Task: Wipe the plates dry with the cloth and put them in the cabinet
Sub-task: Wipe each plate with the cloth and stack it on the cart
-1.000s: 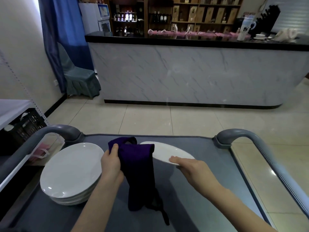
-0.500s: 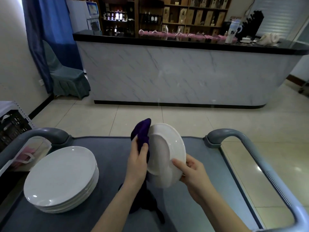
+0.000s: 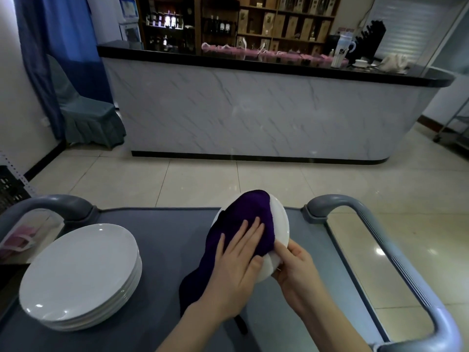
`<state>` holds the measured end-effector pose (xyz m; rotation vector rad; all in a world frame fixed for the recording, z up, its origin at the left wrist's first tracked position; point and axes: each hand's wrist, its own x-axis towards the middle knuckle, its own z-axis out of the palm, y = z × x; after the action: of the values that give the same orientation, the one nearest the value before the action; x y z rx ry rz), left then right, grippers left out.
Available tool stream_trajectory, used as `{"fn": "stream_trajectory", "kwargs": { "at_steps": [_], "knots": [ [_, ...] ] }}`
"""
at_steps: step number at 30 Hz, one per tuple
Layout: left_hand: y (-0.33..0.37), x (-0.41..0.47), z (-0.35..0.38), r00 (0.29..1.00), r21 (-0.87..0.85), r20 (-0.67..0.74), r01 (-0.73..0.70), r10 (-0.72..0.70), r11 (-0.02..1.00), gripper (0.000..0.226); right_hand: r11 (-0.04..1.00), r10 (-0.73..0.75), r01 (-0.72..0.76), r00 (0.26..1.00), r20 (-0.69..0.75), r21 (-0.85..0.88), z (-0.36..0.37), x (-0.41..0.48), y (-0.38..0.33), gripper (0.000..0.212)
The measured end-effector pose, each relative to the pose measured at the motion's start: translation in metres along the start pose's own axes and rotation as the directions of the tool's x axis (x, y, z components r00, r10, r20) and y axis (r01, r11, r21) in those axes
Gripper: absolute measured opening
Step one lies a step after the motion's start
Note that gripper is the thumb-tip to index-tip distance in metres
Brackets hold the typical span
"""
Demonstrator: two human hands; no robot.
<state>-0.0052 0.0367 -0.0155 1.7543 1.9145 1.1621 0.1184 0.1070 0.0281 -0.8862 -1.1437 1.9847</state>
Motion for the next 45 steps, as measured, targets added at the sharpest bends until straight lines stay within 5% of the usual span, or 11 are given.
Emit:
{"fn": "stream_trajectory", "kwargs": {
  "at_steps": [7, 20, 31, 35, 39, 42, 45],
  "knots": [
    [-0.03, 0.032, -0.019, 0.981, -0.065, 0.021, 0.195, -0.194, 0.979, 0.05, 0.999, 0.026, -0.026, 1.0, -0.017, -0.021, -0.008, -0.01, 0.007, 0.027],
    [-0.001, -0.006, 0.018, 0.999, -0.135, 0.016, 0.052, -0.05, 0.989, 0.051, 0.999, 0.001, 0.002, 0.998, -0.067, 0.042, -0.009, -0.006, 0.004, 0.027],
    [-0.052, 0.021, 0.014, 0.982, -0.189, 0.074, 0.184, -0.172, 0.965, 0.047, 0.999, -0.033, 0.034, 0.989, -0.143, 0.006, -0.032, -0.007, 0.004, 0.027],
    [-0.065, 0.003, 0.017, 0.945, -0.175, 0.153, 0.312, -0.287, 0.934, 0.049, 0.992, -0.08, 0.062, 0.983, -0.165, -0.113, -0.046, -0.004, -0.001, 0.029],
    [-0.067, -0.003, 0.0, 0.919, -0.209, 0.091, 0.395, -0.384, 0.895, 0.045, 0.94, -0.151, 0.115, 0.985, -0.088, -0.322, -0.045, -0.005, -0.005, 0.019],
    [-0.057, -0.001, -0.017, 0.899, -0.369, -0.005, 0.404, -0.437, 0.837, 0.034, 0.803, -0.265, 0.23, 0.964, 0.016, -0.549, -0.038, 0.0, -0.005, 0.018],
    [-0.047, 0.0, -0.034, 0.84, -0.629, -0.067, 0.383, -0.538, 0.676, 0.033, 0.632, -0.307, 0.341, 0.935, 0.179, -0.696, -0.028, 0.009, 0.0, 0.019]
  ]
}}
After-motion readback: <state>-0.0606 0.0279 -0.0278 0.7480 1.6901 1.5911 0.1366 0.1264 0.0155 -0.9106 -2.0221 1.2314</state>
